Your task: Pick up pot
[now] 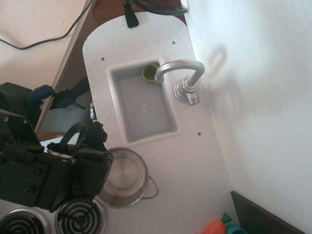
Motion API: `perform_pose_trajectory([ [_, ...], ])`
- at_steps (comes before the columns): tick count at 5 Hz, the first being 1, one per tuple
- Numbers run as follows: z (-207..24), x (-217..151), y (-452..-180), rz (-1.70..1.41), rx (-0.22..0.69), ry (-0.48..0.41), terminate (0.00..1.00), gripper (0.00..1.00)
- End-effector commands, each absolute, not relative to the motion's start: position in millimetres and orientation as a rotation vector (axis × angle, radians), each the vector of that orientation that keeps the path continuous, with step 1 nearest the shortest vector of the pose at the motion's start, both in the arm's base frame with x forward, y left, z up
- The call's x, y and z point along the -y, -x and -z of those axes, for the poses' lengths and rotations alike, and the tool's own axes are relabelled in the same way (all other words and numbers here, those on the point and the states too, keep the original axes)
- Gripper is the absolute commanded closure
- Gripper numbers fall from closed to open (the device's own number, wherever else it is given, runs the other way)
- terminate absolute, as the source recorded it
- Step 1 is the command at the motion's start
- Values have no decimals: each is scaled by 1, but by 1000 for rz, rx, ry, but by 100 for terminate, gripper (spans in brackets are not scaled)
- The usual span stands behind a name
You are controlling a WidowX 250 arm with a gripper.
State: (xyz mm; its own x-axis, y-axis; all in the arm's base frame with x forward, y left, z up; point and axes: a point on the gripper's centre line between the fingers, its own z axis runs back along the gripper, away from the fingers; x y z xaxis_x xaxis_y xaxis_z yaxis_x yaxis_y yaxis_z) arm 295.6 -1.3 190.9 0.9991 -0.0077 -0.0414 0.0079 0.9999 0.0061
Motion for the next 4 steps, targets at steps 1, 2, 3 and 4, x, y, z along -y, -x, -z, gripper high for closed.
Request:
perform_pose_trajectory([
  [1, -191, 1, -296, 8, -41, -6, 0, 0],
  [2, -177, -8, -296, -87, -58, 18, 0, 0],
  [3, -174, -17, -298, -116, -31, 46, 0, 0],
  [4, -172, -21, -297, -152, 21, -4, 0, 0],
])
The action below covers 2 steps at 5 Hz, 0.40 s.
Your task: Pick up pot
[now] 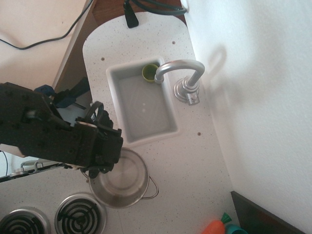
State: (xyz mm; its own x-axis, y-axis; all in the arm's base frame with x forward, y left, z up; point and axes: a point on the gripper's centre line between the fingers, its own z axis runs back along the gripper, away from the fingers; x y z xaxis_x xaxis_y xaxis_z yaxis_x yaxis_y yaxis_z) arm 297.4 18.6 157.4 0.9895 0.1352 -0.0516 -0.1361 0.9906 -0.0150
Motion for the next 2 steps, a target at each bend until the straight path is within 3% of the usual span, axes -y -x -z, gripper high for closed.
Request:
perform_pose_trajectory([
  [1, -160, -20, -300, -192, 55, -79, 0, 0],
  [2, -139, -11, -304, -118, 80, -173, 0, 0],
])
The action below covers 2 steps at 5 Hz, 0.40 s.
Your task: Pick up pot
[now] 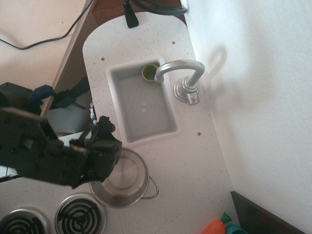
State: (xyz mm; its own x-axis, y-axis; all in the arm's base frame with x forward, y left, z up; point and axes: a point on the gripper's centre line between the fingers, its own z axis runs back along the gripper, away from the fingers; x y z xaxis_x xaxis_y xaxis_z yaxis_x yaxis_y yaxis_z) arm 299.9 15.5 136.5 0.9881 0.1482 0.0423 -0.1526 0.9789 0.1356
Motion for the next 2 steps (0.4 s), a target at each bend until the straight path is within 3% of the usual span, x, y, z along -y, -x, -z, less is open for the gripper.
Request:
perform_pose_trajectory([
  [1, -123, -4, -309, -133, 121, -179, 0, 0],
  [2, -121, -8, -307, -132, 152, -161, 0, 0],
])
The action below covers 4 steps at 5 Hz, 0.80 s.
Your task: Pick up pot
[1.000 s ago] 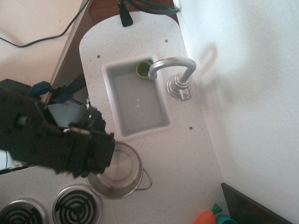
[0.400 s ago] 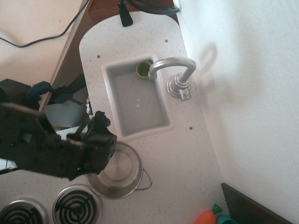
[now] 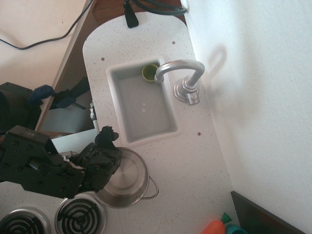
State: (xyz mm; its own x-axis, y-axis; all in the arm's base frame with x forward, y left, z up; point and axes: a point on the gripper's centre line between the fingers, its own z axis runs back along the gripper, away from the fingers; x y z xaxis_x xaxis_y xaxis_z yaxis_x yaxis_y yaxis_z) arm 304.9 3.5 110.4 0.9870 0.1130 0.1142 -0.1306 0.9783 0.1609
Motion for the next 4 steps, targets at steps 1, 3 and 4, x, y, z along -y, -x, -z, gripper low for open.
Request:
perform_pose_trajectory([
  [1, -120, -12, -305, -148, 155, -166, 0, 0],
  [3, -108, -20, -306, -189, 144, -127, 0, 0],
  [4, -86, -23, -309, -179, 117, -75, 0, 0],
])
